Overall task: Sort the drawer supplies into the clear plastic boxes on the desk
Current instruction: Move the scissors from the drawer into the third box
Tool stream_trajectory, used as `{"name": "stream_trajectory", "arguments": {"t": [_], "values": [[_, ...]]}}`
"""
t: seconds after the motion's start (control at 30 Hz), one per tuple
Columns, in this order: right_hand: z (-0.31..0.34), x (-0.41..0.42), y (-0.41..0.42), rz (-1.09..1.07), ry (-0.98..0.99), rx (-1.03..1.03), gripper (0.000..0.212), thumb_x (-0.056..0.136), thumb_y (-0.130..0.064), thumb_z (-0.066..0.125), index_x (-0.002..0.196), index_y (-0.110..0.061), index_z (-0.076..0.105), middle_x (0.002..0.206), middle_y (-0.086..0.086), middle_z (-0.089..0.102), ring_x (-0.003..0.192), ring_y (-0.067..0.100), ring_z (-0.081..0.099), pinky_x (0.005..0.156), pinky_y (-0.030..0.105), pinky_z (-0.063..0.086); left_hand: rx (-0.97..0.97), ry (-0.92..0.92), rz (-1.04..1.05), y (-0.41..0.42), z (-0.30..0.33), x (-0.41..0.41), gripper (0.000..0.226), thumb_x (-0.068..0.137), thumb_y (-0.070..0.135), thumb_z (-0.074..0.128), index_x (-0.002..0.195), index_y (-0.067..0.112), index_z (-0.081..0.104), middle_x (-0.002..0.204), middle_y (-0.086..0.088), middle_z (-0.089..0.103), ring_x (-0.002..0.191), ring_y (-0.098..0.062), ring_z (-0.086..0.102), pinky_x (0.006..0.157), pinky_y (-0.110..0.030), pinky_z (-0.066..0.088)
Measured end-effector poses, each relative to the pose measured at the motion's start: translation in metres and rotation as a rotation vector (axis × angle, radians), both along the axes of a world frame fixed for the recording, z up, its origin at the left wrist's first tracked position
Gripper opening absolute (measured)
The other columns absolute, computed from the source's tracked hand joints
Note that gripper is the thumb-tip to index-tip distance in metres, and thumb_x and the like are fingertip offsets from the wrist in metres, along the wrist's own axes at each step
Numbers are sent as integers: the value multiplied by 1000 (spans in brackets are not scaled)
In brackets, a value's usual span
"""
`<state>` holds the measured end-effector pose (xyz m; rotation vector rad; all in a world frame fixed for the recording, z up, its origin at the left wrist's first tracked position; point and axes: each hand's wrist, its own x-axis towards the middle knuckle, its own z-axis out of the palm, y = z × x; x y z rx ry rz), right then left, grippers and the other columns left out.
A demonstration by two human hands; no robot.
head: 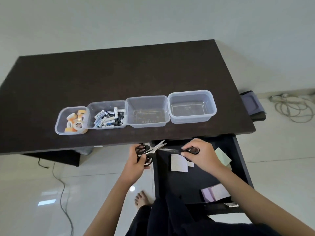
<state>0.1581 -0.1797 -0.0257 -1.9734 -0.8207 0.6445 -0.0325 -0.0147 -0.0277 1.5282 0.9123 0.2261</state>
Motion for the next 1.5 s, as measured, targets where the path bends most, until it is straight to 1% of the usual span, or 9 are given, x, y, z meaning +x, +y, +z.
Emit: {"name": "stream_trajectory", "arguments": {"t": [0.23,0.43,0.6,0.77,0.9,1.0,1.1,1.23,1.5], "values": [[54,-17,52,-355,177,171,21,76,-12,78,90,-21,65,84,1,64,67,8,64,47,21,54,12,-191,22,91,59,36,31,99,2,36,111,30,38,108,4,51,87,-15,62,74,-35,58],[68,-17,81,-534,62,209,16,79,-17,75,89,-17,63,77,2,64,59,16,66,42,31,54,88,19,-111,137,55,90,30,95,3,41,113,26,36,120,-8,49,102,-23,58,72,-39,59],[70,-23,102,-687,-1,246,11,82,-19,72,76,-14,64,71,-4,62,58,14,64,41,22,52,64,155,-255,142,43,112,33,89,-2,40,114,19,38,105,-2,47,94,-25,55,77,-47,58],[68,-24,121,-695,-23,210,14,82,-20,72,72,-18,62,66,-8,61,61,16,64,50,27,55,230,295,-378,145,36,114,46,85,1,45,128,18,36,108,-8,53,86,-24,56,69,-32,51],[60,-22,131,-656,-67,190,12,82,-23,72,74,-24,63,71,-10,62,70,20,65,60,33,58,374,356,-458,147,35,111,55,90,15,47,142,13,30,136,-13,48,117,-32,54,101,-41,44],[56,-19,136,-618,-100,178,8,82,-23,71,78,-21,65,73,-10,62,73,18,64,63,33,58,480,303,-470,148,37,102,56,92,19,48,144,10,29,146,-10,35,126,-28,45,109,-37,36],[53,-14,145,-536,-161,143,3,85,-19,67,85,-16,67,76,-8,64,76,12,61,69,29,54,632,223,-411,151,38,84,62,90,28,57,144,13,31,151,-9,26,139,-26,28,114,-38,28],[50,-5,164,-439,-137,20,14,90,-16,60,103,-14,65,91,-5,63,84,10,57,71,10,42,807,365,-419,158,32,66,87,82,52,61,148,18,17,160,-4,6,147,-26,8,117,-49,9],[40,-9,205,-420,195,-103,16,92,-15,56,106,-20,61,101,2,66,84,19,70,78,35,59,731,379,-410,156,17,62,100,77,60,63,149,14,11,157,-5,23,144,-24,21,117,-49,14]]}}
